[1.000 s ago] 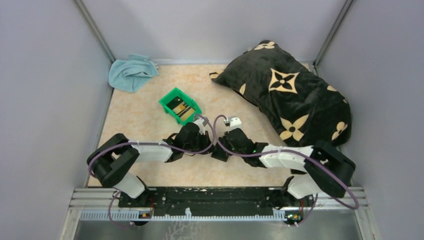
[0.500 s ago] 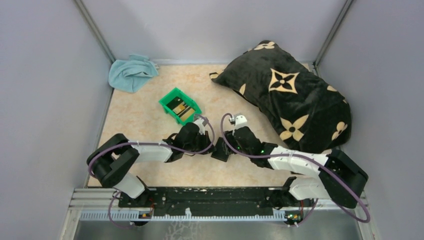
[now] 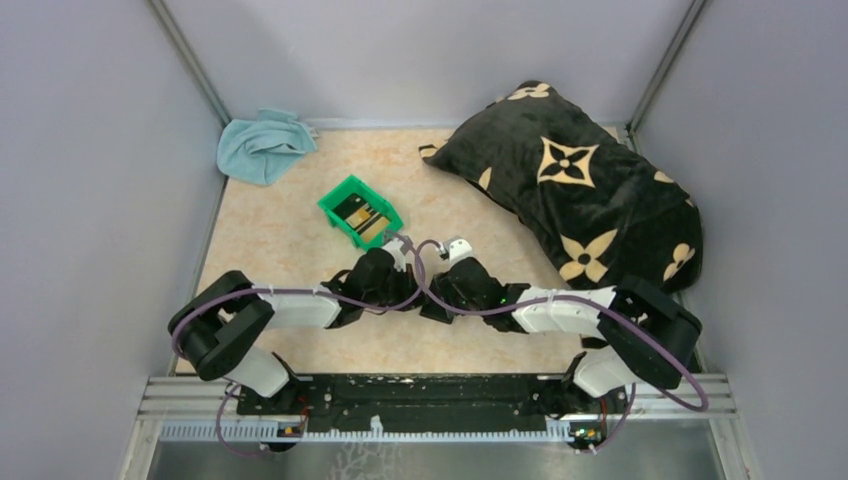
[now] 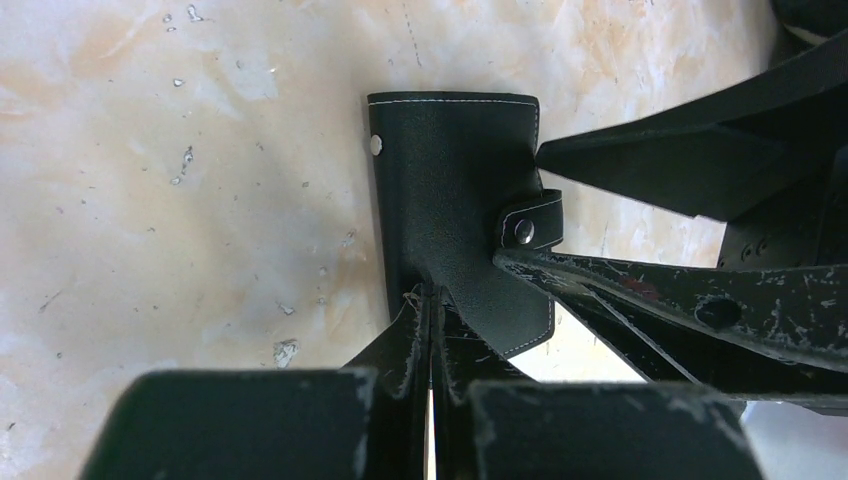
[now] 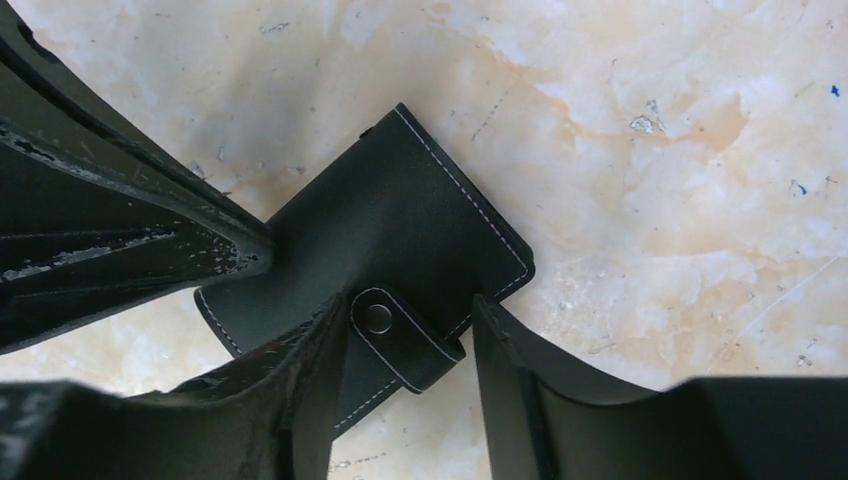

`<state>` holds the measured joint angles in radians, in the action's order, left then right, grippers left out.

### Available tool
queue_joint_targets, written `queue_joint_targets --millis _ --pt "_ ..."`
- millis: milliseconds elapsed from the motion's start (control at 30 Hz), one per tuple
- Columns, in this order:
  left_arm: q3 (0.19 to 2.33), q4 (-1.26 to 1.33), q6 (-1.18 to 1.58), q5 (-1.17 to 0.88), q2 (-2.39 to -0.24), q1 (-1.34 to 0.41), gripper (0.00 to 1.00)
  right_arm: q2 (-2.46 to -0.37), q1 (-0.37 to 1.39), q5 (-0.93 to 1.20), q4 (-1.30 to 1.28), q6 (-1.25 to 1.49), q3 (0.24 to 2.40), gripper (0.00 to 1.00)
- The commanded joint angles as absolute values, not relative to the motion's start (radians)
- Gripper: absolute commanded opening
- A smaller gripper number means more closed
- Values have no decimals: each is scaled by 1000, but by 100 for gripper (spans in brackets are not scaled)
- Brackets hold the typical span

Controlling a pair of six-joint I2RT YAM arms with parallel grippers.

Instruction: Take the credit cards out of the card holder

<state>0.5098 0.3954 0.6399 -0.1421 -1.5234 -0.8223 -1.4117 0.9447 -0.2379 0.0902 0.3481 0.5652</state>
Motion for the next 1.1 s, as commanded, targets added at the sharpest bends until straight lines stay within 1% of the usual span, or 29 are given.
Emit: queue_joint_targets --millis 0,67,200,467,567,667,833,933,1067 --pt "485 393 644 -129 -1514 -819 0 -1453 992 -253 116 339 585 42" --pt "485 393 645 -132 -1511 -819 0 -1470 994 -262 101 352 581 33" --pt "486 393 638 -129 -1510 -818 0 -1490 994 -274 84 382 576 1" --pt "486 396 640 -136 -1513 -813 0 -1448 993 -204 140 408 561 0" --pt "477 397 641 -134 -1506 -812 0 -1358 968 -157 182 437 520 0" --pt "467 396 644 -132 -1491 -811 0 -1217 920 -103 207 470 463 0" --pt "463 395 648 -123 -1467 -810 0 -1043 892 -169 105 473 419 0" --pt "482 384 653 -140 -1459 -808 5 -997 890 -221 45 466 396 0" --pt "499 387 643 -141 -1449 -809 5 -988 891 -219 22 436 412 0"
